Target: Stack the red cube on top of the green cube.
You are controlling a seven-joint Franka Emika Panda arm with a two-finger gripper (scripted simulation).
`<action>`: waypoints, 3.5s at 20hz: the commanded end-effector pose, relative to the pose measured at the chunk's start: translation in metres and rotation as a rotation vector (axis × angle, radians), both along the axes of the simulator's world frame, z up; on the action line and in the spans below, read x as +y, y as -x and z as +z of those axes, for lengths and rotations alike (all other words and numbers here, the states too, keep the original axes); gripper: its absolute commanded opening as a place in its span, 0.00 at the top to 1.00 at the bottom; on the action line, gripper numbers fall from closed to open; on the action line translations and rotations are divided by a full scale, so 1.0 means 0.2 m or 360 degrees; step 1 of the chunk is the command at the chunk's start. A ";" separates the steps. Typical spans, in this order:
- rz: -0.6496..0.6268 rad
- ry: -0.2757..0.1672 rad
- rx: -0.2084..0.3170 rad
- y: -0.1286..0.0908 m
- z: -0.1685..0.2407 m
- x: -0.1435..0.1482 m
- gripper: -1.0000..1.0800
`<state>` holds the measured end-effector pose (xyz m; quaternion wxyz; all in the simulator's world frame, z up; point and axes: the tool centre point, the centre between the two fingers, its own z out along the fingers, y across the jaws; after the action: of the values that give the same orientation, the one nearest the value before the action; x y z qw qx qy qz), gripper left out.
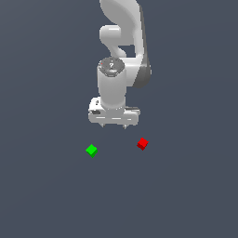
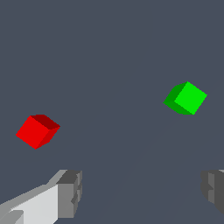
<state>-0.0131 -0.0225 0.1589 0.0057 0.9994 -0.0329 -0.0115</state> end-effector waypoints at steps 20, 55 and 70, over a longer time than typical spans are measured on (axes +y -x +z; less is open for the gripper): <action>-0.0284 -0.0001 -0.0011 0.03 -0.12 0.21 0.04; -0.1004 -0.0004 -0.0041 -0.09 -0.45 0.74 0.04; -0.1009 -0.0004 -0.0041 -0.10 -0.69 0.74 0.04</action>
<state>0.0052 0.1255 0.0229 0.0004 0.9394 -0.3428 -0.0007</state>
